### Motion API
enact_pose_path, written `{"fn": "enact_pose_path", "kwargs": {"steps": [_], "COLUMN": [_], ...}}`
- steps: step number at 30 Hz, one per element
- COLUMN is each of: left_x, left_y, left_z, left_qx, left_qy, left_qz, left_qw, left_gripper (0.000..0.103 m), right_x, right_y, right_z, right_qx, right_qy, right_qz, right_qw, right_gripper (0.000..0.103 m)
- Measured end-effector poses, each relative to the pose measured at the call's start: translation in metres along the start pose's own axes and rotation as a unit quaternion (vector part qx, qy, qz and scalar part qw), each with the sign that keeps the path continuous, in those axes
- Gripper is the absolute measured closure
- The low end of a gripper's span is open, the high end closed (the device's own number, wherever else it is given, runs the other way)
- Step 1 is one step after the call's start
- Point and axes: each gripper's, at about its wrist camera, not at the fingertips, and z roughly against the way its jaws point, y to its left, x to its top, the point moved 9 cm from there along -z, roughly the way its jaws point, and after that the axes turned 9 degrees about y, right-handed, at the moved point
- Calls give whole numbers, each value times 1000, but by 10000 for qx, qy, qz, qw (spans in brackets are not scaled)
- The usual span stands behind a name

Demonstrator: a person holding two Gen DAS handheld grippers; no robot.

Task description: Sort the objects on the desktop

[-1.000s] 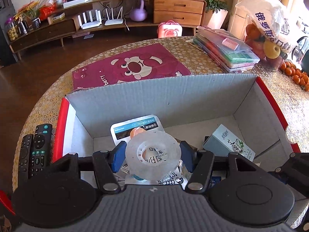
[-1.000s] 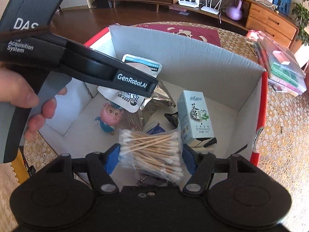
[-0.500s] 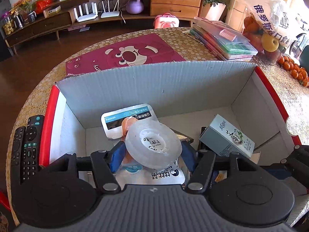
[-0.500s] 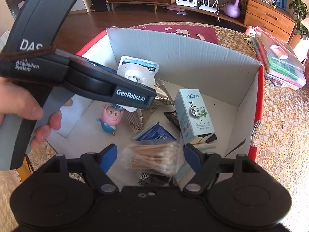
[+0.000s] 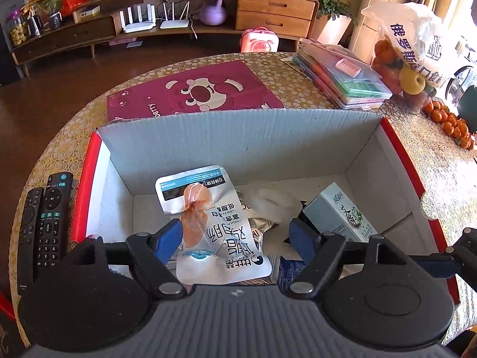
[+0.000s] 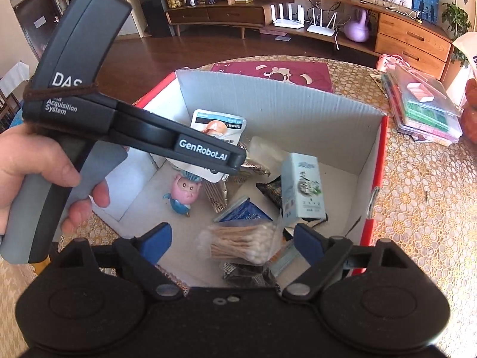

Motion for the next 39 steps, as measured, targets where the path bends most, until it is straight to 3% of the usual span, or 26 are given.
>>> {"fn": "enact_pose_path", "kwargs": {"steps": [21,30,33,39], "left_x": [-19,-42,-50,-62], "left_y": [-20,-27,-30,-33], "left_z": [55,76,85,104], "left_qx": [-76,-99,-11,-74], "left_qy": [-300,-392,-487,-669], "left_qz": [-136,-138,-280,-346], "left_qw": [9994,9991,9984,9971], "left_gripper": [25,15,0,0], "right_x": [-11,-24,-28,-40], "right_y": [13,17,20,21], "right_z": [49,68,74,84], "right_qx": [-195,-151,-151,-157], "right_qy": [-322,-521,-623,-742], "right_qz": [56,88,112,93], "right_qw": [9993,9985,9979,9971], "right_gripper": [13,5,4,2]}}
